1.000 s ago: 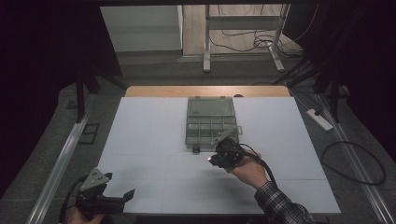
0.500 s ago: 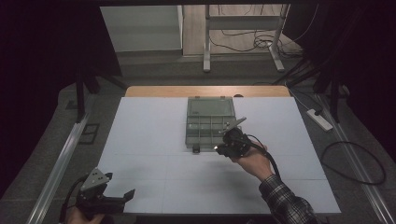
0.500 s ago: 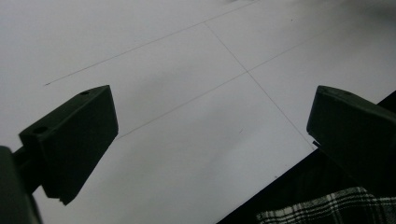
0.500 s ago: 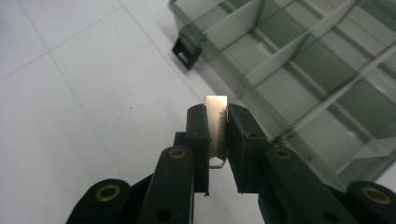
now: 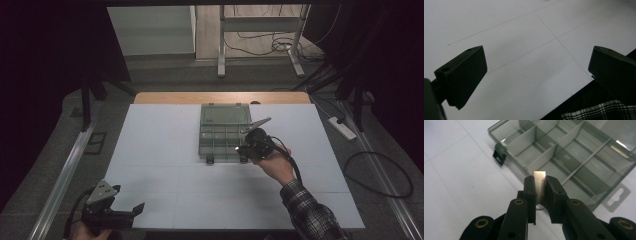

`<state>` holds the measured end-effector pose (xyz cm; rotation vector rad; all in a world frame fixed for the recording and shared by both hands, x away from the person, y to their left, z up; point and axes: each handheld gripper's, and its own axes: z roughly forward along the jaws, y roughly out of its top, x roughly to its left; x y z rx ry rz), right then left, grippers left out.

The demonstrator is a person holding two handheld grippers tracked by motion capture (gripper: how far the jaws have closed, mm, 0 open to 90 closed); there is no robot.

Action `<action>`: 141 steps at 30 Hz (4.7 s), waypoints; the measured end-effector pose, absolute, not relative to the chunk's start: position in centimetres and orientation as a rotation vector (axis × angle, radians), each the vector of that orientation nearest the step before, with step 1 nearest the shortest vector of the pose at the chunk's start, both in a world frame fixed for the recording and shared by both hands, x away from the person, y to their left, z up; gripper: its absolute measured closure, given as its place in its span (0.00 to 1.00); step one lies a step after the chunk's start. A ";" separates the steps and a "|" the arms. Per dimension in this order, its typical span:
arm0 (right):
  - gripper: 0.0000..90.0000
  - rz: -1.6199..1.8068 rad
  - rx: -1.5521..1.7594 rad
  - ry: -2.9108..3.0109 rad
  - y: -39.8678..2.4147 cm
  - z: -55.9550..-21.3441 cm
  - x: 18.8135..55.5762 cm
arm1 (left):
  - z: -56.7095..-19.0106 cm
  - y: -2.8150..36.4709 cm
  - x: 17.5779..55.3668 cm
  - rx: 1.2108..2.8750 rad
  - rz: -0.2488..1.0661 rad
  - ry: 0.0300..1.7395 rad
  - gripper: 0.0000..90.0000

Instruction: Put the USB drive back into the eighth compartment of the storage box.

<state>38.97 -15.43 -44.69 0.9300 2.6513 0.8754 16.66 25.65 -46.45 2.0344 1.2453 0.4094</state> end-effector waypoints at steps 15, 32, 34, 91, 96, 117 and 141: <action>0.87 0.833 0.995 2.591 -16.5 -45.3 41.1 | -46.5 25.6 16.7 2.040 0.412 1.247 0.02; 0.87 0.741 1.018 2.581 -16.8 -47.1 42.2 | -46.4 25.6 16.6 2.035 0.414 1.244 0.02; 0.86 0.740 1.032 2.585 -16.9 -47.3 42.3 | -46.4 25.7 16.6 2.034 0.414 1.244 0.02; 0.06 0.912 1.021 2.592 -16.8 -45.7 38.3 | -46.4 25.7 16.6 2.033 0.413 1.240 0.02; 0.04 0.911 1.005 2.604 -16.8 -45.8 38.0 | -46.4 25.7 16.6 2.030 0.412 1.241 0.02; 0.03 0.934 0.927 2.620 -17.3 -44.6 35.7 | -46.4 25.7 16.6 2.031 0.412 1.242 0.02; 0.02 0.950 0.943 2.604 -19.0 -44.4 33.3 | -46.4 25.7 16.6 2.031 0.414 1.242 0.02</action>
